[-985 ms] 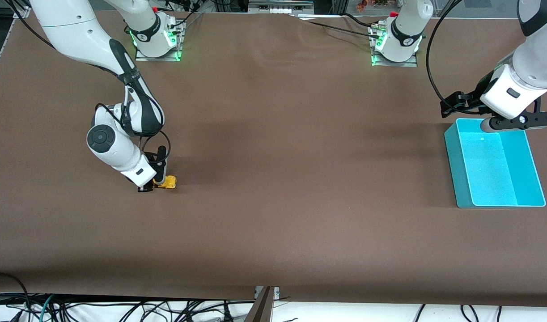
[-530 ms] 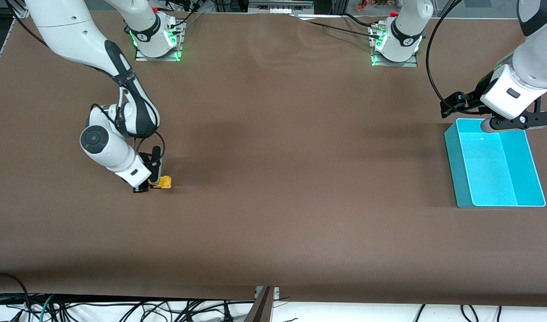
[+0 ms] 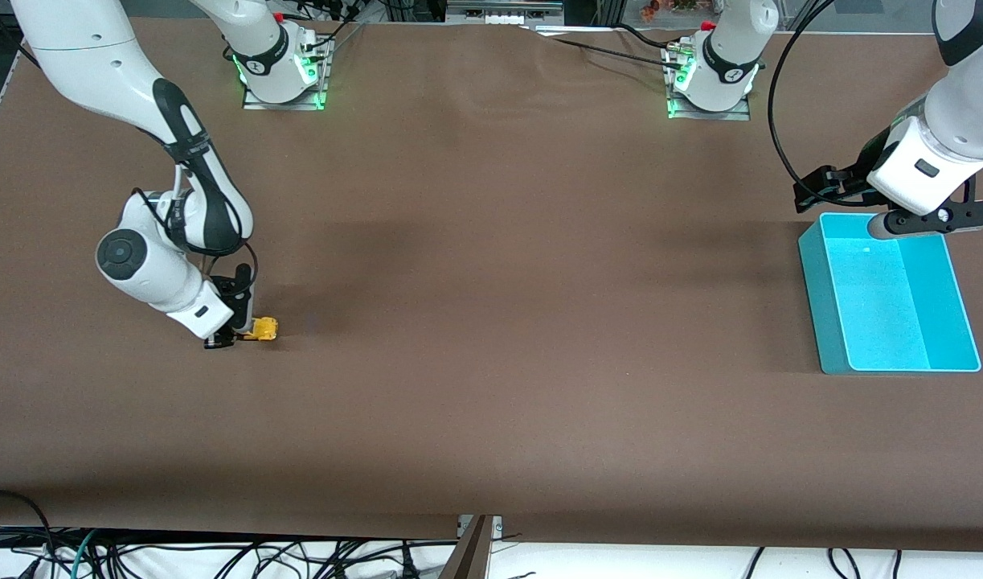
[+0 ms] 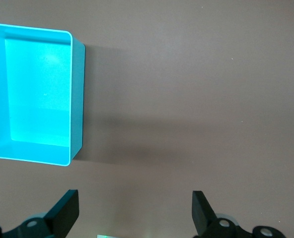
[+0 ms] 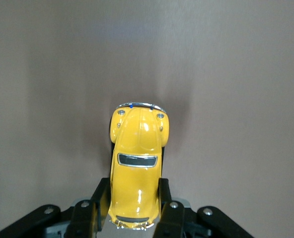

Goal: Wind and store yellow beetle car

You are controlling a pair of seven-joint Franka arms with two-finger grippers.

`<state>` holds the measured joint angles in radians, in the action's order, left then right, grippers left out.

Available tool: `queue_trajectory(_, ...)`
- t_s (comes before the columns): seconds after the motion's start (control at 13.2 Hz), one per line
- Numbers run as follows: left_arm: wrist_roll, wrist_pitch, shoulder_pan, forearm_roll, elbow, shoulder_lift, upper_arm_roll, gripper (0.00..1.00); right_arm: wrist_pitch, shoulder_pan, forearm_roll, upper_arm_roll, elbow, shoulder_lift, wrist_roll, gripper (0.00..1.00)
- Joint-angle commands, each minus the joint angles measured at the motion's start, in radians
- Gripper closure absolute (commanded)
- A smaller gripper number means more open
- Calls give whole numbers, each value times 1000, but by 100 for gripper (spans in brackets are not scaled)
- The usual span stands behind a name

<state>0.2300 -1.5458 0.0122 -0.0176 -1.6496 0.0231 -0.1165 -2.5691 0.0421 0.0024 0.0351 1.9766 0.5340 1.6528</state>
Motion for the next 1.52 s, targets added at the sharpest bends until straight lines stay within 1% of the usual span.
queue_trajectory(0.0,5,4,-1,1,10,0,9,0,-20,-51,59,-9,7,29,119,61)
queue_trajectory(0.15,9,7,3,2,14,0,11,0,-20,-83,76,-9,1,40,183,61)
queue_trajectory(0.45,11,-5,2,5,17,4,6,0,-19,-87,76,-9,-2,40,191,60)
queue_trajectory(0.53,9,-5,3,5,17,4,6,0,-19,-88,76,-9,-2,40,190,33)
queue_trajectory(0.61,9,-5,3,5,17,4,6,0,-19,-87,94,-9,-5,40,191,0)
queue_trajectory(0.68,8,-4,3,5,17,4,6,0,-19,-85,116,-12,-12,38,191,0)
queue_trajectory(0.76,6,-5,5,5,17,4,8,0,-10,-85,120,-33,-37,37,191,0)
queue_trajectory(0.91,3,-5,5,7,19,4,8,0,18,-82,122,-44,-74,29,186,0)
queue_trajectory(1.14,2,10,3,10,16,-5,5,0,154,-76,122,-53,-186,29,180,0)
queue_trajectory(1.36,0,24,0,10,17,-8,-6,0,196,-70,125,-63,-249,29,162,0)
queue_trajectory(1.44,0,24,0,8,17,-8,-11,0,225,-68,125,-70,-271,27,107,0)
